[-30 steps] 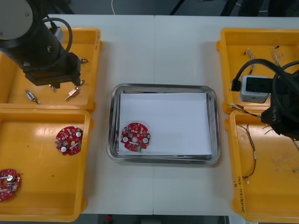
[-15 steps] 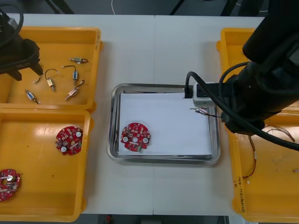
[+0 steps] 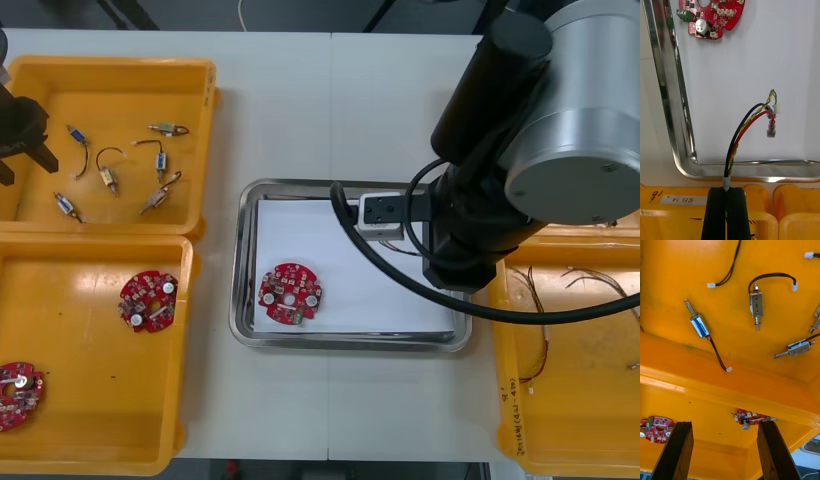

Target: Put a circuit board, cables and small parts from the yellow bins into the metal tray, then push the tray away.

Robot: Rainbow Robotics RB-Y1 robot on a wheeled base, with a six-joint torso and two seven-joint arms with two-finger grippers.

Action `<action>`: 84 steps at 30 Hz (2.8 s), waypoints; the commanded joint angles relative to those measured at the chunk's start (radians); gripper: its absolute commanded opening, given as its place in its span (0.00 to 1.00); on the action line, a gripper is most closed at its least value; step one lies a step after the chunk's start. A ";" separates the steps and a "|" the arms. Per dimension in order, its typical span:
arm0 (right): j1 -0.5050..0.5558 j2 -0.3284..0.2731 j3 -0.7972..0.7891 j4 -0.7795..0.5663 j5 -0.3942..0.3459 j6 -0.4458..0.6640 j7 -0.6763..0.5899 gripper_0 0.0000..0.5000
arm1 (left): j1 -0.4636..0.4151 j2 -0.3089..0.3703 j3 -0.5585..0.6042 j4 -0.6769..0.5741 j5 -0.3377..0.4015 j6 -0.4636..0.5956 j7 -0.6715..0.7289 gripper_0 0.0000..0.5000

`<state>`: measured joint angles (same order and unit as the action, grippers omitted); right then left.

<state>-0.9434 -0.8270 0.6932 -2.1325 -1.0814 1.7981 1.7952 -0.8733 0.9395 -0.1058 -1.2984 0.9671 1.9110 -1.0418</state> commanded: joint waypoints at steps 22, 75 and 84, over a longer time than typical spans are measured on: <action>0.074 0.238 0.167 0.221 0.288 -0.025 -0.056 0.00 | -0.148 -0.084 0.063 0.260 -0.186 -0.093 -0.282 1.00; 0.158 0.221 0.108 0.154 0.351 -0.094 -0.119 1.00 | -0.200 -0.166 -0.091 0.660 -0.249 -0.434 -0.503 1.00; 0.118 0.213 -0.086 0.071 0.210 0.122 -0.128 1.00 | -0.162 -0.166 -0.092 0.660 -0.228 -0.483 -0.512 1.00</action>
<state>-0.7884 -0.5966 0.6999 -2.0311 -0.8145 1.8802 1.6849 -1.0305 0.7770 -0.1865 -0.6312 0.7276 1.4436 -1.4511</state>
